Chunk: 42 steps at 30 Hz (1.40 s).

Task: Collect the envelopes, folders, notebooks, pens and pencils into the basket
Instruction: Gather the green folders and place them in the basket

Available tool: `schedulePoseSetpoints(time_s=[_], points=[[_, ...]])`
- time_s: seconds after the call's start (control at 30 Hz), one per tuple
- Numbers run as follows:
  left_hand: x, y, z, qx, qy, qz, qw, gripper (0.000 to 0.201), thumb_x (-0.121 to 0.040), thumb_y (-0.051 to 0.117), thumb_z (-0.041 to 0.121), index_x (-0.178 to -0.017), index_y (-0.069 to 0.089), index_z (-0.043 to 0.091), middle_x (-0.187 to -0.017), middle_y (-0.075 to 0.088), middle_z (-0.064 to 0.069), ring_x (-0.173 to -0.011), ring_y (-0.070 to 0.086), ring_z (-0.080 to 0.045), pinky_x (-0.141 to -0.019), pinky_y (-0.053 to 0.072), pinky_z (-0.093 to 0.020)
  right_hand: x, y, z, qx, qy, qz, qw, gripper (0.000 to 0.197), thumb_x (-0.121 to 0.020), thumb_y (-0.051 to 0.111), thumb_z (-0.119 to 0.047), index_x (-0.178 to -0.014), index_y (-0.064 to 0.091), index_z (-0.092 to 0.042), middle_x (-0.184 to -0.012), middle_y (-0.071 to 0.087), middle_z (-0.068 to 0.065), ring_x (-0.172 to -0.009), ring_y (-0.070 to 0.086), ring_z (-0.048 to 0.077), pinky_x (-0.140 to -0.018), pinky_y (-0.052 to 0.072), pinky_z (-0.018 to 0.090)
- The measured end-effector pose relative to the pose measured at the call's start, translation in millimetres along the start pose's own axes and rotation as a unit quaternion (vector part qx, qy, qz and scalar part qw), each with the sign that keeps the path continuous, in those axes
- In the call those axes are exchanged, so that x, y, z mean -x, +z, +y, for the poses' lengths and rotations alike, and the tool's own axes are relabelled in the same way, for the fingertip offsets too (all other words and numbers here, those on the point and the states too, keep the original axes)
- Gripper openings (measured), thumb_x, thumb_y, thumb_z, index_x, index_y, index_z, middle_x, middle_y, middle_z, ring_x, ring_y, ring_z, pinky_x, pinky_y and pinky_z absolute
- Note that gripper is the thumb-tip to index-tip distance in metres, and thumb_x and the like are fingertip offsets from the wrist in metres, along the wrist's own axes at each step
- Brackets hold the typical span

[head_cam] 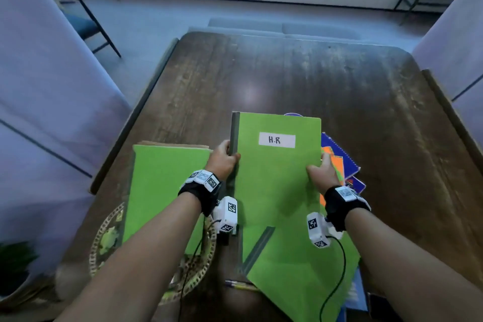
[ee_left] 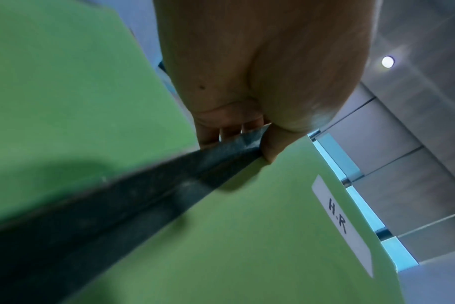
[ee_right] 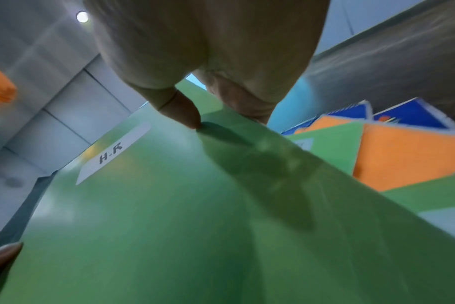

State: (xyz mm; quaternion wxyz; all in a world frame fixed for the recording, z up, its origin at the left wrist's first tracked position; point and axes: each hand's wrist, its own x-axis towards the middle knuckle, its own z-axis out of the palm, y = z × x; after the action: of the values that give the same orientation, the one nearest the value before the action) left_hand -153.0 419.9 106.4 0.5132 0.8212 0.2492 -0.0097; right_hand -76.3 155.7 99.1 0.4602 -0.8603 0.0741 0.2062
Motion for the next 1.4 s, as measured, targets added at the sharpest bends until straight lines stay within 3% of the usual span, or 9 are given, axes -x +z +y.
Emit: schedulePoseSetpoints(time_s=[0.07,0.2,0.37,0.5,0.67,0.8,0.97,1.3,1.4], points=[[4,-32,-7,0.000,-0.002,0.022,1.000,0.031,-0.095,0.057,0.010,-0.126,0.054,0.011,-0.114,0.067,-0.011,-0.098,0.065,-0.027,-0.088,0.053,-0.036,9,29,-19,0.008,-0.009,-0.010,1.000,0.071,-0.086,0.048,-0.011,-0.152,0.023,-0.016,-0.138,0.051,0.019,-0.115,0.057,0.036,-0.095,0.052,0.051],[15,-97,-30,0.006,-0.015,0.025,1.000,0.042,-0.089,0.055,0.003,-0.127,0.044,0.016,-0.098,0.065,-0.008,-0.080,0.064,-0.027,-0.072,0.058,-0.037,27,91,-48,-0.001,-0.040,-0.041,0.998,0.070,-0.089,0.049,-0.013,-0.152,0.019,-0.019,-0.138,0.049,0.022,-0.093,0.057,0.025,-0.073,0.051,0.038],[28,-159,-76,-0.037,-0.038,0.050,0.997,0.050,-0.080,0.060,0.005,-0.124,0.043,0.020,-0.105,0.068,-0.010,-0.090,0.067,-0.029,-0.083,0.057,-0.040,48,157,-62,0.017,-0.052,-0.081,0.995,0.068,-0.092,0.052,-0.014,-0.151,0.018,-0.024,-0.142,0.048,0.019,-0.082,0.057,0.020,-0.059,0.053,0.036],[39,-187,-109,-0.051,-0.058,0.065,0.995,0.048,-0.086,0.062,0.003,-0.130,0.048,0.015,-0.114,0.065,-0.005,-0.095,0.062,-0.022,-0.082,0.049,-0.029,67,199,-63,0.054,-0.048,-0.100,0.992,0.065,-0.092,0.056,-0.012,-0.147,0.024,-0.024,-0.143,0.046,0.017,-0.100,0.062,0.029,-0.072,0.057,0.039],[46,-202,-146,-0.072,-0.097,0.088,0.989,0.046,-0.089,0.065,0.006,-0.131,0.048,0.012,-0.111,0.062,-0.005,-0.097,0.060,-0.022,-0.082,0.045,-0.028,81,228,-62,0.106,-0.042,-0.119,0.986,0.038,-0.093,0.060,-0.011,-0.124,0.039,-0.018,-0.109,0.054,0.008,-0.091,0.063,0.025,-0.078,0.060,0.044],[48,-207,-162,-0.081,-0.108,0.111,0.985,0.038,-0.087,0.066,0.004,-0.121,0.053,0.012,-0.107,0.064,-0.004,-0.094,0.061,-0.020,-0.081,0.045,-0.027,87,238,-63,0.158,-0.060,-0.116,0.979,0.023,-0.093,0.060,-0.014,-0.110,0.044,-0.016,-0.103,0.059,0.007,-0.081,0.058,0.018,-0.057,0.045,0.028],[45,-204,-199,-0.180,-0.158,0.083,0.967,0.043,-0.077,0.077,0.026,-0.115,0.060,0.014,-0.110,0.066,-0.008,-0.101,0.066,-0.030,-0.090,0.054,-0.040,89,247,-55,0.234,-0.064,-0.128,0.962,0.036,-0.090,0.067,-0.019,-0.121,0.049,-0.010,-0.122,0.052,0.009,-0.104,0.054,0.023,-0.088,0.049,0.035],[43,-203,-195,-0.170,-0.186,0.079,0.965,0.061,-0.081,0.078,0.023,-0.129,0.043,0.010,-0.122,0.063,-0.012,-0.110,0.060,-0.031,-0.093,0.047,-0.035,93,260,-45,0.172,-0.001,-0.126,0.977,0.060,-0.089,0.070,-0.014,-0.135,0.030,-0.016,-0.119,0.063,0.014,-0.101,0.065,0.031,-0.088,0.057,0.041],[38,-203,-193,-0.174,-0.179,0.063,0.966,0.051,-0.086,0.072,0.019,-0.130,0.048,0.008,-0.126,0.063,-0.016,-0.114,0.061,-0.033,-0.095,0.047,-0.036,93,263,-46,0.172,-0.002,-0.126,0.977,0.048,-0.089,0.071,-0.017,-0.127,0.041,-0.016,-0.121,0.063,0.013,-0.105,0.064,0.031,-0.092,0.056,0.044]])
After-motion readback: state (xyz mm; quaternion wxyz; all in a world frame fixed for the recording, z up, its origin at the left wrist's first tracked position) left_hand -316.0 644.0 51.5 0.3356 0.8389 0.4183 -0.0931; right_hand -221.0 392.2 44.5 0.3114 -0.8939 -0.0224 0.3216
